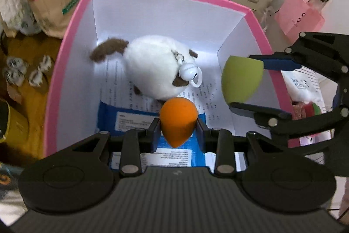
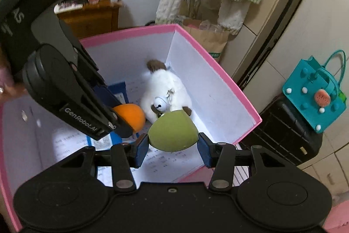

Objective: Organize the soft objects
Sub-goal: 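Open the right gripper to drop the green sponge while the left gripper releases the orange sponge, then lift both grippers out of the box toward the scrunchie and strawberry plush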

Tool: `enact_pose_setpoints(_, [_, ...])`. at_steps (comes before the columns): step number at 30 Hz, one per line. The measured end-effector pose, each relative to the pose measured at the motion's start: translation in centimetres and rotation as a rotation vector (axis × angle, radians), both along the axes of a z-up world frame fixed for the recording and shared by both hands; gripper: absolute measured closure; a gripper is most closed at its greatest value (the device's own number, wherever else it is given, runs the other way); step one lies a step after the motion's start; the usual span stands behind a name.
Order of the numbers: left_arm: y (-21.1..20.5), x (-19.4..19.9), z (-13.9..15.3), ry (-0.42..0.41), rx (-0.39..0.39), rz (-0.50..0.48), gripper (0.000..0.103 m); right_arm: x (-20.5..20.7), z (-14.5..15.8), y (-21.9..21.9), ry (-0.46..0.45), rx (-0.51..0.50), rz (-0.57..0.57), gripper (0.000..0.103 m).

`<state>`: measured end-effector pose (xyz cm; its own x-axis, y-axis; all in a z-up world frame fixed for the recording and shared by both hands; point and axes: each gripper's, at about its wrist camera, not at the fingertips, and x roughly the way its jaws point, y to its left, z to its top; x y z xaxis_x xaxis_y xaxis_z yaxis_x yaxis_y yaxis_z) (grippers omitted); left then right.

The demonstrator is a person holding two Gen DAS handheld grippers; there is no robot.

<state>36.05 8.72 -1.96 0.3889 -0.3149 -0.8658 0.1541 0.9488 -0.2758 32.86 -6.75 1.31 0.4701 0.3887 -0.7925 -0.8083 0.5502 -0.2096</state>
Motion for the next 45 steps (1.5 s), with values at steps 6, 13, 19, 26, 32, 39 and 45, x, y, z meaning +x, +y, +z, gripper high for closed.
enact_pose_setpoints(6, [0.2, -0.3, -0.5, 0.004, -0.018, 0.003, 0.070, 1.0, -1.2, 1.8, -0.026, -0.106, 0.026, 0.047])
enact_pose_setpoints(13, [0.0, -0.1, 0.0, 0.012, -0.028, -0.009, 0.070, 1.2, -0.9, 1.3, -0.072, -0.087, -0.018, 0.042])
enact_pose_setpoints(19, [0.4, -0.5, 1.0, -0.017, -0.082, -0.012, 0.070, -0.8, 1.6, -2.1, -0.071, 0.096, -0.080, 0.041])
enact_pose_setpoints(26, [-1.5, -0.5, 0.5, 0.046, -0.119, -0.025, 0.069, -2.8, 3.3, -7.3, 0.017, 0.358, -0.211, 0.040])
enact_pose_setpoints(32, [-2.3, -1.0, 0.9, 0.041, -0.110, -0.001, 0.045, -4.8, 2.6, -9.9, 0.073, 0.446, -0.267, 0.039])
enact_pose_setpoints(39, [-2.1, -4.7, 3.5, -0.089, -0.048, -0.047, 0.044, -8.6, 2.2, -11.6, 0.052, 0.481, -0.281, 0.039])
enact_pose_setpoints(45, [-2.3, -9.4, 6.2, -0.199, 0.002, -0.071, 0.044, -12.1, 2.5, -13.8, 0.023, 0.541, -0.290, 0.039])
